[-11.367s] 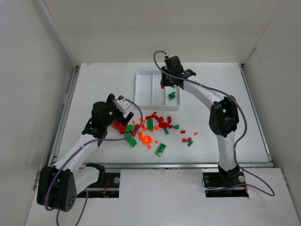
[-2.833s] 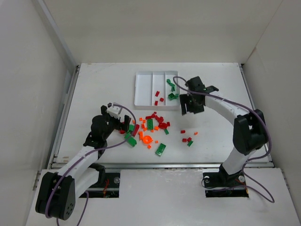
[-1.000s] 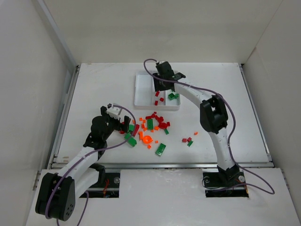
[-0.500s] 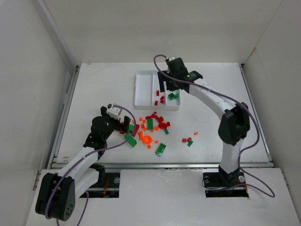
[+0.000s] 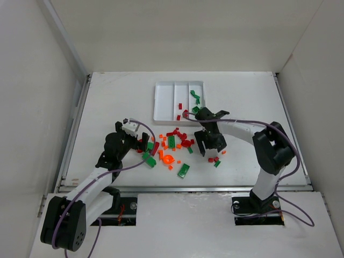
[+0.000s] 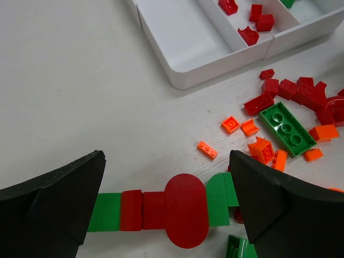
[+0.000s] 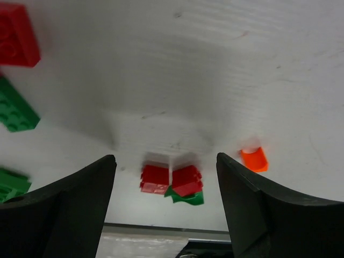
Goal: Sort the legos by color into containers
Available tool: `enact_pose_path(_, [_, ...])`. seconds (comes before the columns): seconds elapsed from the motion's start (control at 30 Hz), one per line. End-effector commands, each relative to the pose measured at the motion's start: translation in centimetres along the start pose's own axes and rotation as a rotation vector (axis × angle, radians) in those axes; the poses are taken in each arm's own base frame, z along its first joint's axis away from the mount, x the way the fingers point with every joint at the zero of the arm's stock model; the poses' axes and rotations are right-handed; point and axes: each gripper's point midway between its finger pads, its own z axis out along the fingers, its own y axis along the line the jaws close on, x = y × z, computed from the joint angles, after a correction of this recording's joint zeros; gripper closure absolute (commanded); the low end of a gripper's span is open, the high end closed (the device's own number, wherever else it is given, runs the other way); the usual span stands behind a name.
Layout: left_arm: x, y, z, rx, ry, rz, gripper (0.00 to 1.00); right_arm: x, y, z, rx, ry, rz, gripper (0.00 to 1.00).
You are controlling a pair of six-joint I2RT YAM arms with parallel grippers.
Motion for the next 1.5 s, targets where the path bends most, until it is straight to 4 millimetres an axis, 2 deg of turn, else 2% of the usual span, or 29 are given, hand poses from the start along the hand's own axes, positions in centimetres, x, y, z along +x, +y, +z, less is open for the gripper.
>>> enact_pose_path(0.0, [-1.3, 0.0, 0.1, 0.005, -0.053, 0.018, 0.0, -1.1, 2.8, -2.7, -0.11, -0.098, -0.058, 0.2])
enact_pose_path(0.2, [-1.3, 0.0, 0.1, 0.005, -0.053, 0.018, 0.0, 1.7, 1.9, 0.0, -0.056, 0.02, -0.098, 0.34])
enact_pose_path(0.3, [-1.3, 0.0, 0.1, 0.005, -0.053, 0.018, 0.0, 2.5, 2.1, 0.8, -0.065, 0.07, -0.1, 0.35])
enact_pose_path(0.6, [-1.3, 0.0, 0.1, 0.005, -0.053, 0.018, 0.0, 3.5, 2.5, 1.1, -0.081, 0.108, -0.11, 0.5])
enact_pose_path(0.97, [-1.3, 0.0, 0.1, 0.005, -0.053, 0.018, 0.0, 5.5, 1.9, 1.1, -0.057, 0.19, -0.083, 0.5])
enact_pose_path(1.1, [-1.3, -0.2, 0.1, 0.014, -0.054, 0.018, 0.0, 5.4, 1.8, 1.2, -0.048, 0.186, -0.084, 0.55])
enact_pose_path(1.23, [-1.3, -0.2, 0.1, 0.014, -0.054, 0.018, 0.0, 5.2, 1.7, 1.3, -0.04, 0.183, -0.084, 0.84])
enact_pose_path(1.33, [-1.3, -0.2, 0.1, 0.014, -0.054, 0.027, 0.0, 3.9, 2.1, 0.8, -0.044, 0.147, -0.084, 0.97])
enact_pose_path(1.4, [-1.3, -0.2, 0.1, 0.014, -0.054, 0.027, 0.0, 3.2, 2.3, 0.3, -0.051, 0.131, -0.083, 1.0])
enact_pose_path(1.47, [-1.3, -0.2, 0.1, 0.014, -0.054, 0.027, 0.0, 0.8, 3.4, -1.6, -0.098, 0.049, -0.091, 1.0])
